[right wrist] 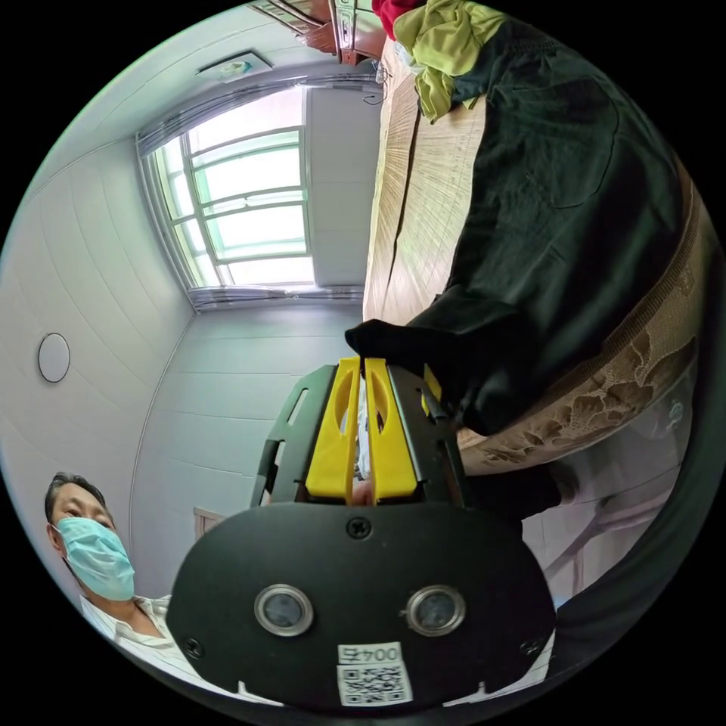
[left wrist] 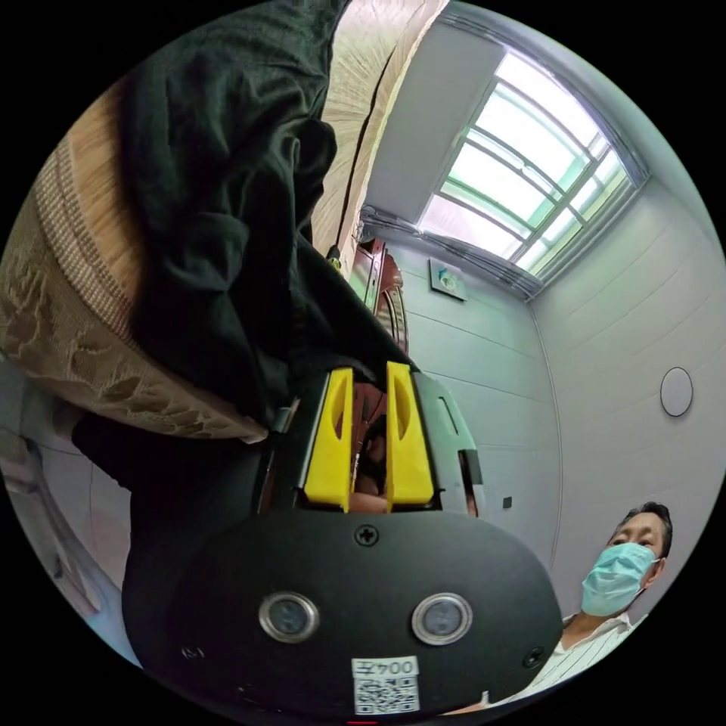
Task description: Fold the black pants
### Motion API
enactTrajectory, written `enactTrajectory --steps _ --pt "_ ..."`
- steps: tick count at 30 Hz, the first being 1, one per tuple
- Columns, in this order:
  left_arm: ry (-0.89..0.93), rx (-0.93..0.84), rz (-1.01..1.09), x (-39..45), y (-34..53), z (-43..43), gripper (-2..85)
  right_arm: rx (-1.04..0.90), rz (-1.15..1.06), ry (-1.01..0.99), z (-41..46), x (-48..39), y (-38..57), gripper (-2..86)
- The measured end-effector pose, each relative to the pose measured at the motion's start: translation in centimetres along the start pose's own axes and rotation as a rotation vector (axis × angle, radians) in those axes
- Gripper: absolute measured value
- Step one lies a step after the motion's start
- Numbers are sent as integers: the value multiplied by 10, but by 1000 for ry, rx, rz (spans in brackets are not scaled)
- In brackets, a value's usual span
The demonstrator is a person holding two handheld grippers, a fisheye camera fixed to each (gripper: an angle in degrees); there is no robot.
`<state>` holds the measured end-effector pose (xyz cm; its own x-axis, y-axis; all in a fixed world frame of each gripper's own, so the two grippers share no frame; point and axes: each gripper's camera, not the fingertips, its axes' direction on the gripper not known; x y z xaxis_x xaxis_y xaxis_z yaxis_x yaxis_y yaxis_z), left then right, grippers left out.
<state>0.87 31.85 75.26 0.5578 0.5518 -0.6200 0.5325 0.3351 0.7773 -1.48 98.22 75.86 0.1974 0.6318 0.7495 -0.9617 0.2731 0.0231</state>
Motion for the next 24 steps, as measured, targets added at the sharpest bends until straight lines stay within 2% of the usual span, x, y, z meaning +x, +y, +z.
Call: enactTrajectory --steps 5,9,14,18,24 --pt "-93 17 78 20 -5 2 27 -62 -32 27 15 -7 9 15" --pt "-336 -54 256 73 -7 9 19 -145 -170 114 28 -26 15 47" --pt "-560 -147 525 163 -18 21 15 -266 -452 478 49 -61 19 40" --pt "-673 -269 688 236 -33 40 14 -290 -496 606 61 -68 20 7" --pt "-805 -451 713 275 -60 62 14 -391 -546 673 102 -76 30 33"
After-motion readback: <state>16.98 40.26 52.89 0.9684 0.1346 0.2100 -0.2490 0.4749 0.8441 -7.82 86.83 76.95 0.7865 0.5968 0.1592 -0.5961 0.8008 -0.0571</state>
